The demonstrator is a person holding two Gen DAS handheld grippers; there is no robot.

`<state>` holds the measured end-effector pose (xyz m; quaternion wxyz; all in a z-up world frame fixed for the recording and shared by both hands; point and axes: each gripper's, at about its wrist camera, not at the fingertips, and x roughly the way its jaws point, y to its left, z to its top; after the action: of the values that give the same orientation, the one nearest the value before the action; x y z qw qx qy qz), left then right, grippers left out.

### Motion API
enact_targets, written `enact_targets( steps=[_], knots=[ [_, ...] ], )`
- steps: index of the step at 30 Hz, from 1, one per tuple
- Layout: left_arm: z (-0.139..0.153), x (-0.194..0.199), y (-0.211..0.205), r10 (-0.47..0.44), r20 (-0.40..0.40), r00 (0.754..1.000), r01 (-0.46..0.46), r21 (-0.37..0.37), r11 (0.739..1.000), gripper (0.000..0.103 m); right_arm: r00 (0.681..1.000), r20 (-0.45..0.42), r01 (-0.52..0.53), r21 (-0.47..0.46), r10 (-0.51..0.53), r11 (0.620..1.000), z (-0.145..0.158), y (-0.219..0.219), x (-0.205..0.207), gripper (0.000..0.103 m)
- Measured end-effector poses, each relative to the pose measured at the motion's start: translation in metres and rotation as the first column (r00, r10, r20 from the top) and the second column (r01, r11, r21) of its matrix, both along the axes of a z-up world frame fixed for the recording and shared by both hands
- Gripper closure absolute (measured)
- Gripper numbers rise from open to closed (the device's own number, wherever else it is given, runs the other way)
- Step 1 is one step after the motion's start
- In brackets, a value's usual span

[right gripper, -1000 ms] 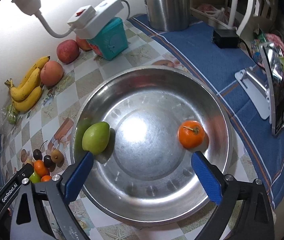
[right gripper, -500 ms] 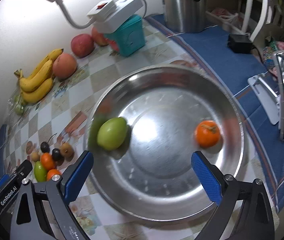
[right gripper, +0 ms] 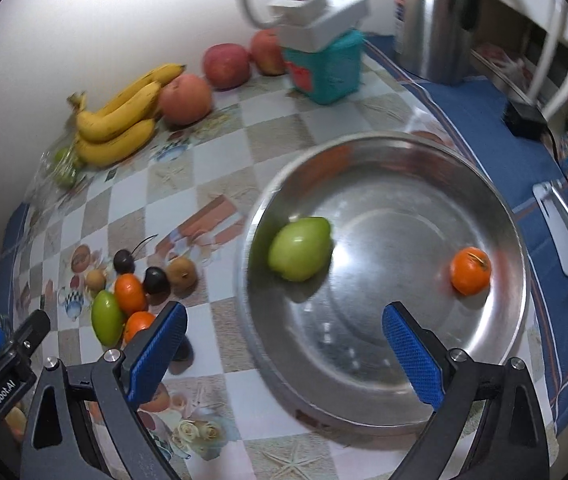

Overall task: Organize fruits
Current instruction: 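Withdraw both open tools from the plate back toward the fruit row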

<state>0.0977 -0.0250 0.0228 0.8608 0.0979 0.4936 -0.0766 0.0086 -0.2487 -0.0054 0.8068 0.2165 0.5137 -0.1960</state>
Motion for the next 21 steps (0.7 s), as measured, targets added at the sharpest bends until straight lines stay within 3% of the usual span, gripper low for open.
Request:
enact_targets(
  steps=[11, 21],
  knots=[
    [0.002, 0.012, 0.049, 0.146, 0.008, 0.989, -0.146, -0.025, 0.989, 0.000, 0.979, 0.087, -0.190, 0.069, 0.184, 0.979, 0.003, 0.052, 0.023, 0.005],
    [-0.001, 0.015, 0.036, 0.097, -0.017, 0.995, -0.098, -0.064, 0.993, 0.000, 0.975, 0.129, -0.193, 0.111, 0.179, 0.975, 0.004, 0.052, 0.026, 0.005]
  ],
)
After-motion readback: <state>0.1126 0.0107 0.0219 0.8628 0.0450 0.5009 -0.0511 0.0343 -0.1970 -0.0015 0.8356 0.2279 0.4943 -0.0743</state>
